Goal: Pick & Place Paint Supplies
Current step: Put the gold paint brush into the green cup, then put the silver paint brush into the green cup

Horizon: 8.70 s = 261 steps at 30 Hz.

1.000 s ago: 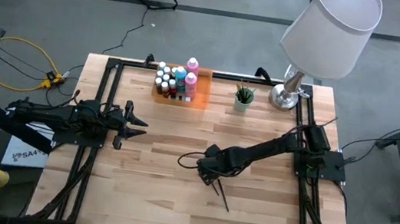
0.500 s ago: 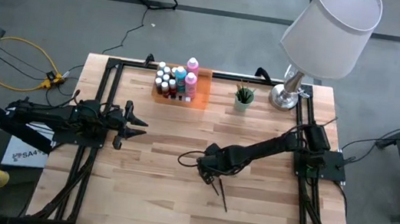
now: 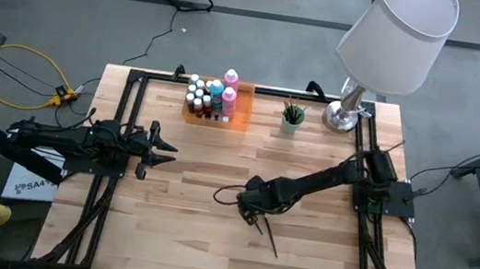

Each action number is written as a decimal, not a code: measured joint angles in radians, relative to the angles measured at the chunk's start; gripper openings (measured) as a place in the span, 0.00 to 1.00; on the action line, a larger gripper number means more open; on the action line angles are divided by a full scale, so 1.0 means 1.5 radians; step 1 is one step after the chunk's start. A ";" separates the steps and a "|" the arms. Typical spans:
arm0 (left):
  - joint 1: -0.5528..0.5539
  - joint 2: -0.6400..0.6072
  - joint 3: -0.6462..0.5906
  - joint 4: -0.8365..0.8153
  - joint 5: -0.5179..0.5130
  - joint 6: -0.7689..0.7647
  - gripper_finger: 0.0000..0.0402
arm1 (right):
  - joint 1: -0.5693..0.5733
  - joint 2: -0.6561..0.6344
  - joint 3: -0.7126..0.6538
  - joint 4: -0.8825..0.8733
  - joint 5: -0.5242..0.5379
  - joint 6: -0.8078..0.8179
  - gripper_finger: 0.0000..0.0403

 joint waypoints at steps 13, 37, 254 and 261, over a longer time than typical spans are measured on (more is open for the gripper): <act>0.000 0.000 0.000 0.000 0.000 0.000 0.31 | 0.012 -0.140 -0.001 -0.062 0.116 -0.037 0.01; 0.000 0.000 0.000 0.000 0.000 0.000 0.31 | -0.110 -0.475 -0.105 -0.041 0.724 -0.253 0.01; 0.000 0.000 0.000 0.000 0.000 0.000 0.31 | 0.011 -0.253 0.029 -0.152 0.543 -0.047 0.01; 0.000 0.000 0.000 0.000 0.000 0.000 0.31 | 0.011 -0.445 -0.190 -0.002 0.662 -0.110 0.01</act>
